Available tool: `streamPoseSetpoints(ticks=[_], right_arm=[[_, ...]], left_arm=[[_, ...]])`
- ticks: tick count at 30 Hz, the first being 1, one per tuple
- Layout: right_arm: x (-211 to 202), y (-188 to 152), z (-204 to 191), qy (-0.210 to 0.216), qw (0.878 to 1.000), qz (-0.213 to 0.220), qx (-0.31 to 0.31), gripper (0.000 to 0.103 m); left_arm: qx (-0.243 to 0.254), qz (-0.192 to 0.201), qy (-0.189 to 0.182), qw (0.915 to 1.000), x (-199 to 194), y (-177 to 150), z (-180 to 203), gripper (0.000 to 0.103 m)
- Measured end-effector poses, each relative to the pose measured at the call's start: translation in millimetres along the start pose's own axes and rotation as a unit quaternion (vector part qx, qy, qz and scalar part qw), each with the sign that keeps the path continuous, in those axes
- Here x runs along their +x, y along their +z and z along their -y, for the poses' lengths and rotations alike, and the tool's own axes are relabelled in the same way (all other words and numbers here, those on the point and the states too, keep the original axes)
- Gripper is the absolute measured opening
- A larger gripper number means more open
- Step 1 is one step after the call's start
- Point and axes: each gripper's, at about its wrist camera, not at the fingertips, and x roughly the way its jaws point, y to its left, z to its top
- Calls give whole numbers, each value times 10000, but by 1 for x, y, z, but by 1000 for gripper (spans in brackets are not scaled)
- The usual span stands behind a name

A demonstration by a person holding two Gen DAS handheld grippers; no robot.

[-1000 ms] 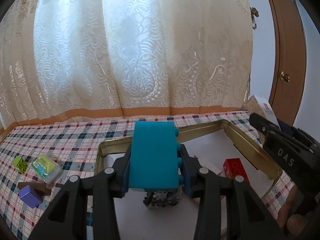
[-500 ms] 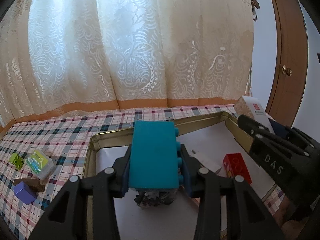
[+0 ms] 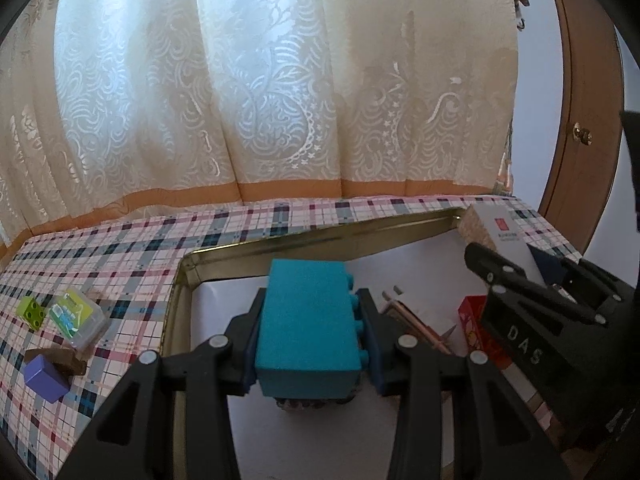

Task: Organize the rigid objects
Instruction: 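Lower the blue brick into the tray while the right gripper lowers the white box there, then open both grippers and withdraw them from the tray toward the remaining objects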

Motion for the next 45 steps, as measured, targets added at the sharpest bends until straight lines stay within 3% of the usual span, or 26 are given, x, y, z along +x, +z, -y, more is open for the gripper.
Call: streamPoseSetpoints(ticks=[19, 21, 25, 26, 28, 29, 31, 39, 45], right_arm=[[14, 3, -5, 153, 9996, -240, -49, 44], [13, 2, -5, 236, 9995, -227, -6, 44], [10, 1, -2, 262, 9994, -193, 95, 48], [8, 2, 1, 239, 9995, -146, 165, 50], [2, 3, 8, 237, 9991, 4, 342, 59], [-3, 3, 13, 231, 9985, 134, 472, 70], [-13, 3, 21, 212, 9966, 430, 671, 78], [-33, -1, 26, 146, 9912, 989, 863, 78], [-54, -7, 21, -426, 9827, 1638, 751, 78]], left_arm=[[-46, -85, 15, 10000, 6, 1, -7, 41], [-3, -37, 19, 10000, 4, 1, -6, 54], [146, 244, 438, 9986, -5, 0, -5, 84], [103, 274, 480, 9984, -7, 0, -7, 94], [-8, 459, 551, 9974, -14, 0, -13, 103], [-31, 559, 534, 9970, -18, 0, -15, 103], [-19, 711, 503, 9962, -24, 0, -19, 103], [-205, 927, 555, 9939, -34, -4, -36, 103], [-261, 987, 681, 9924, -39, -8, -48, 103]])
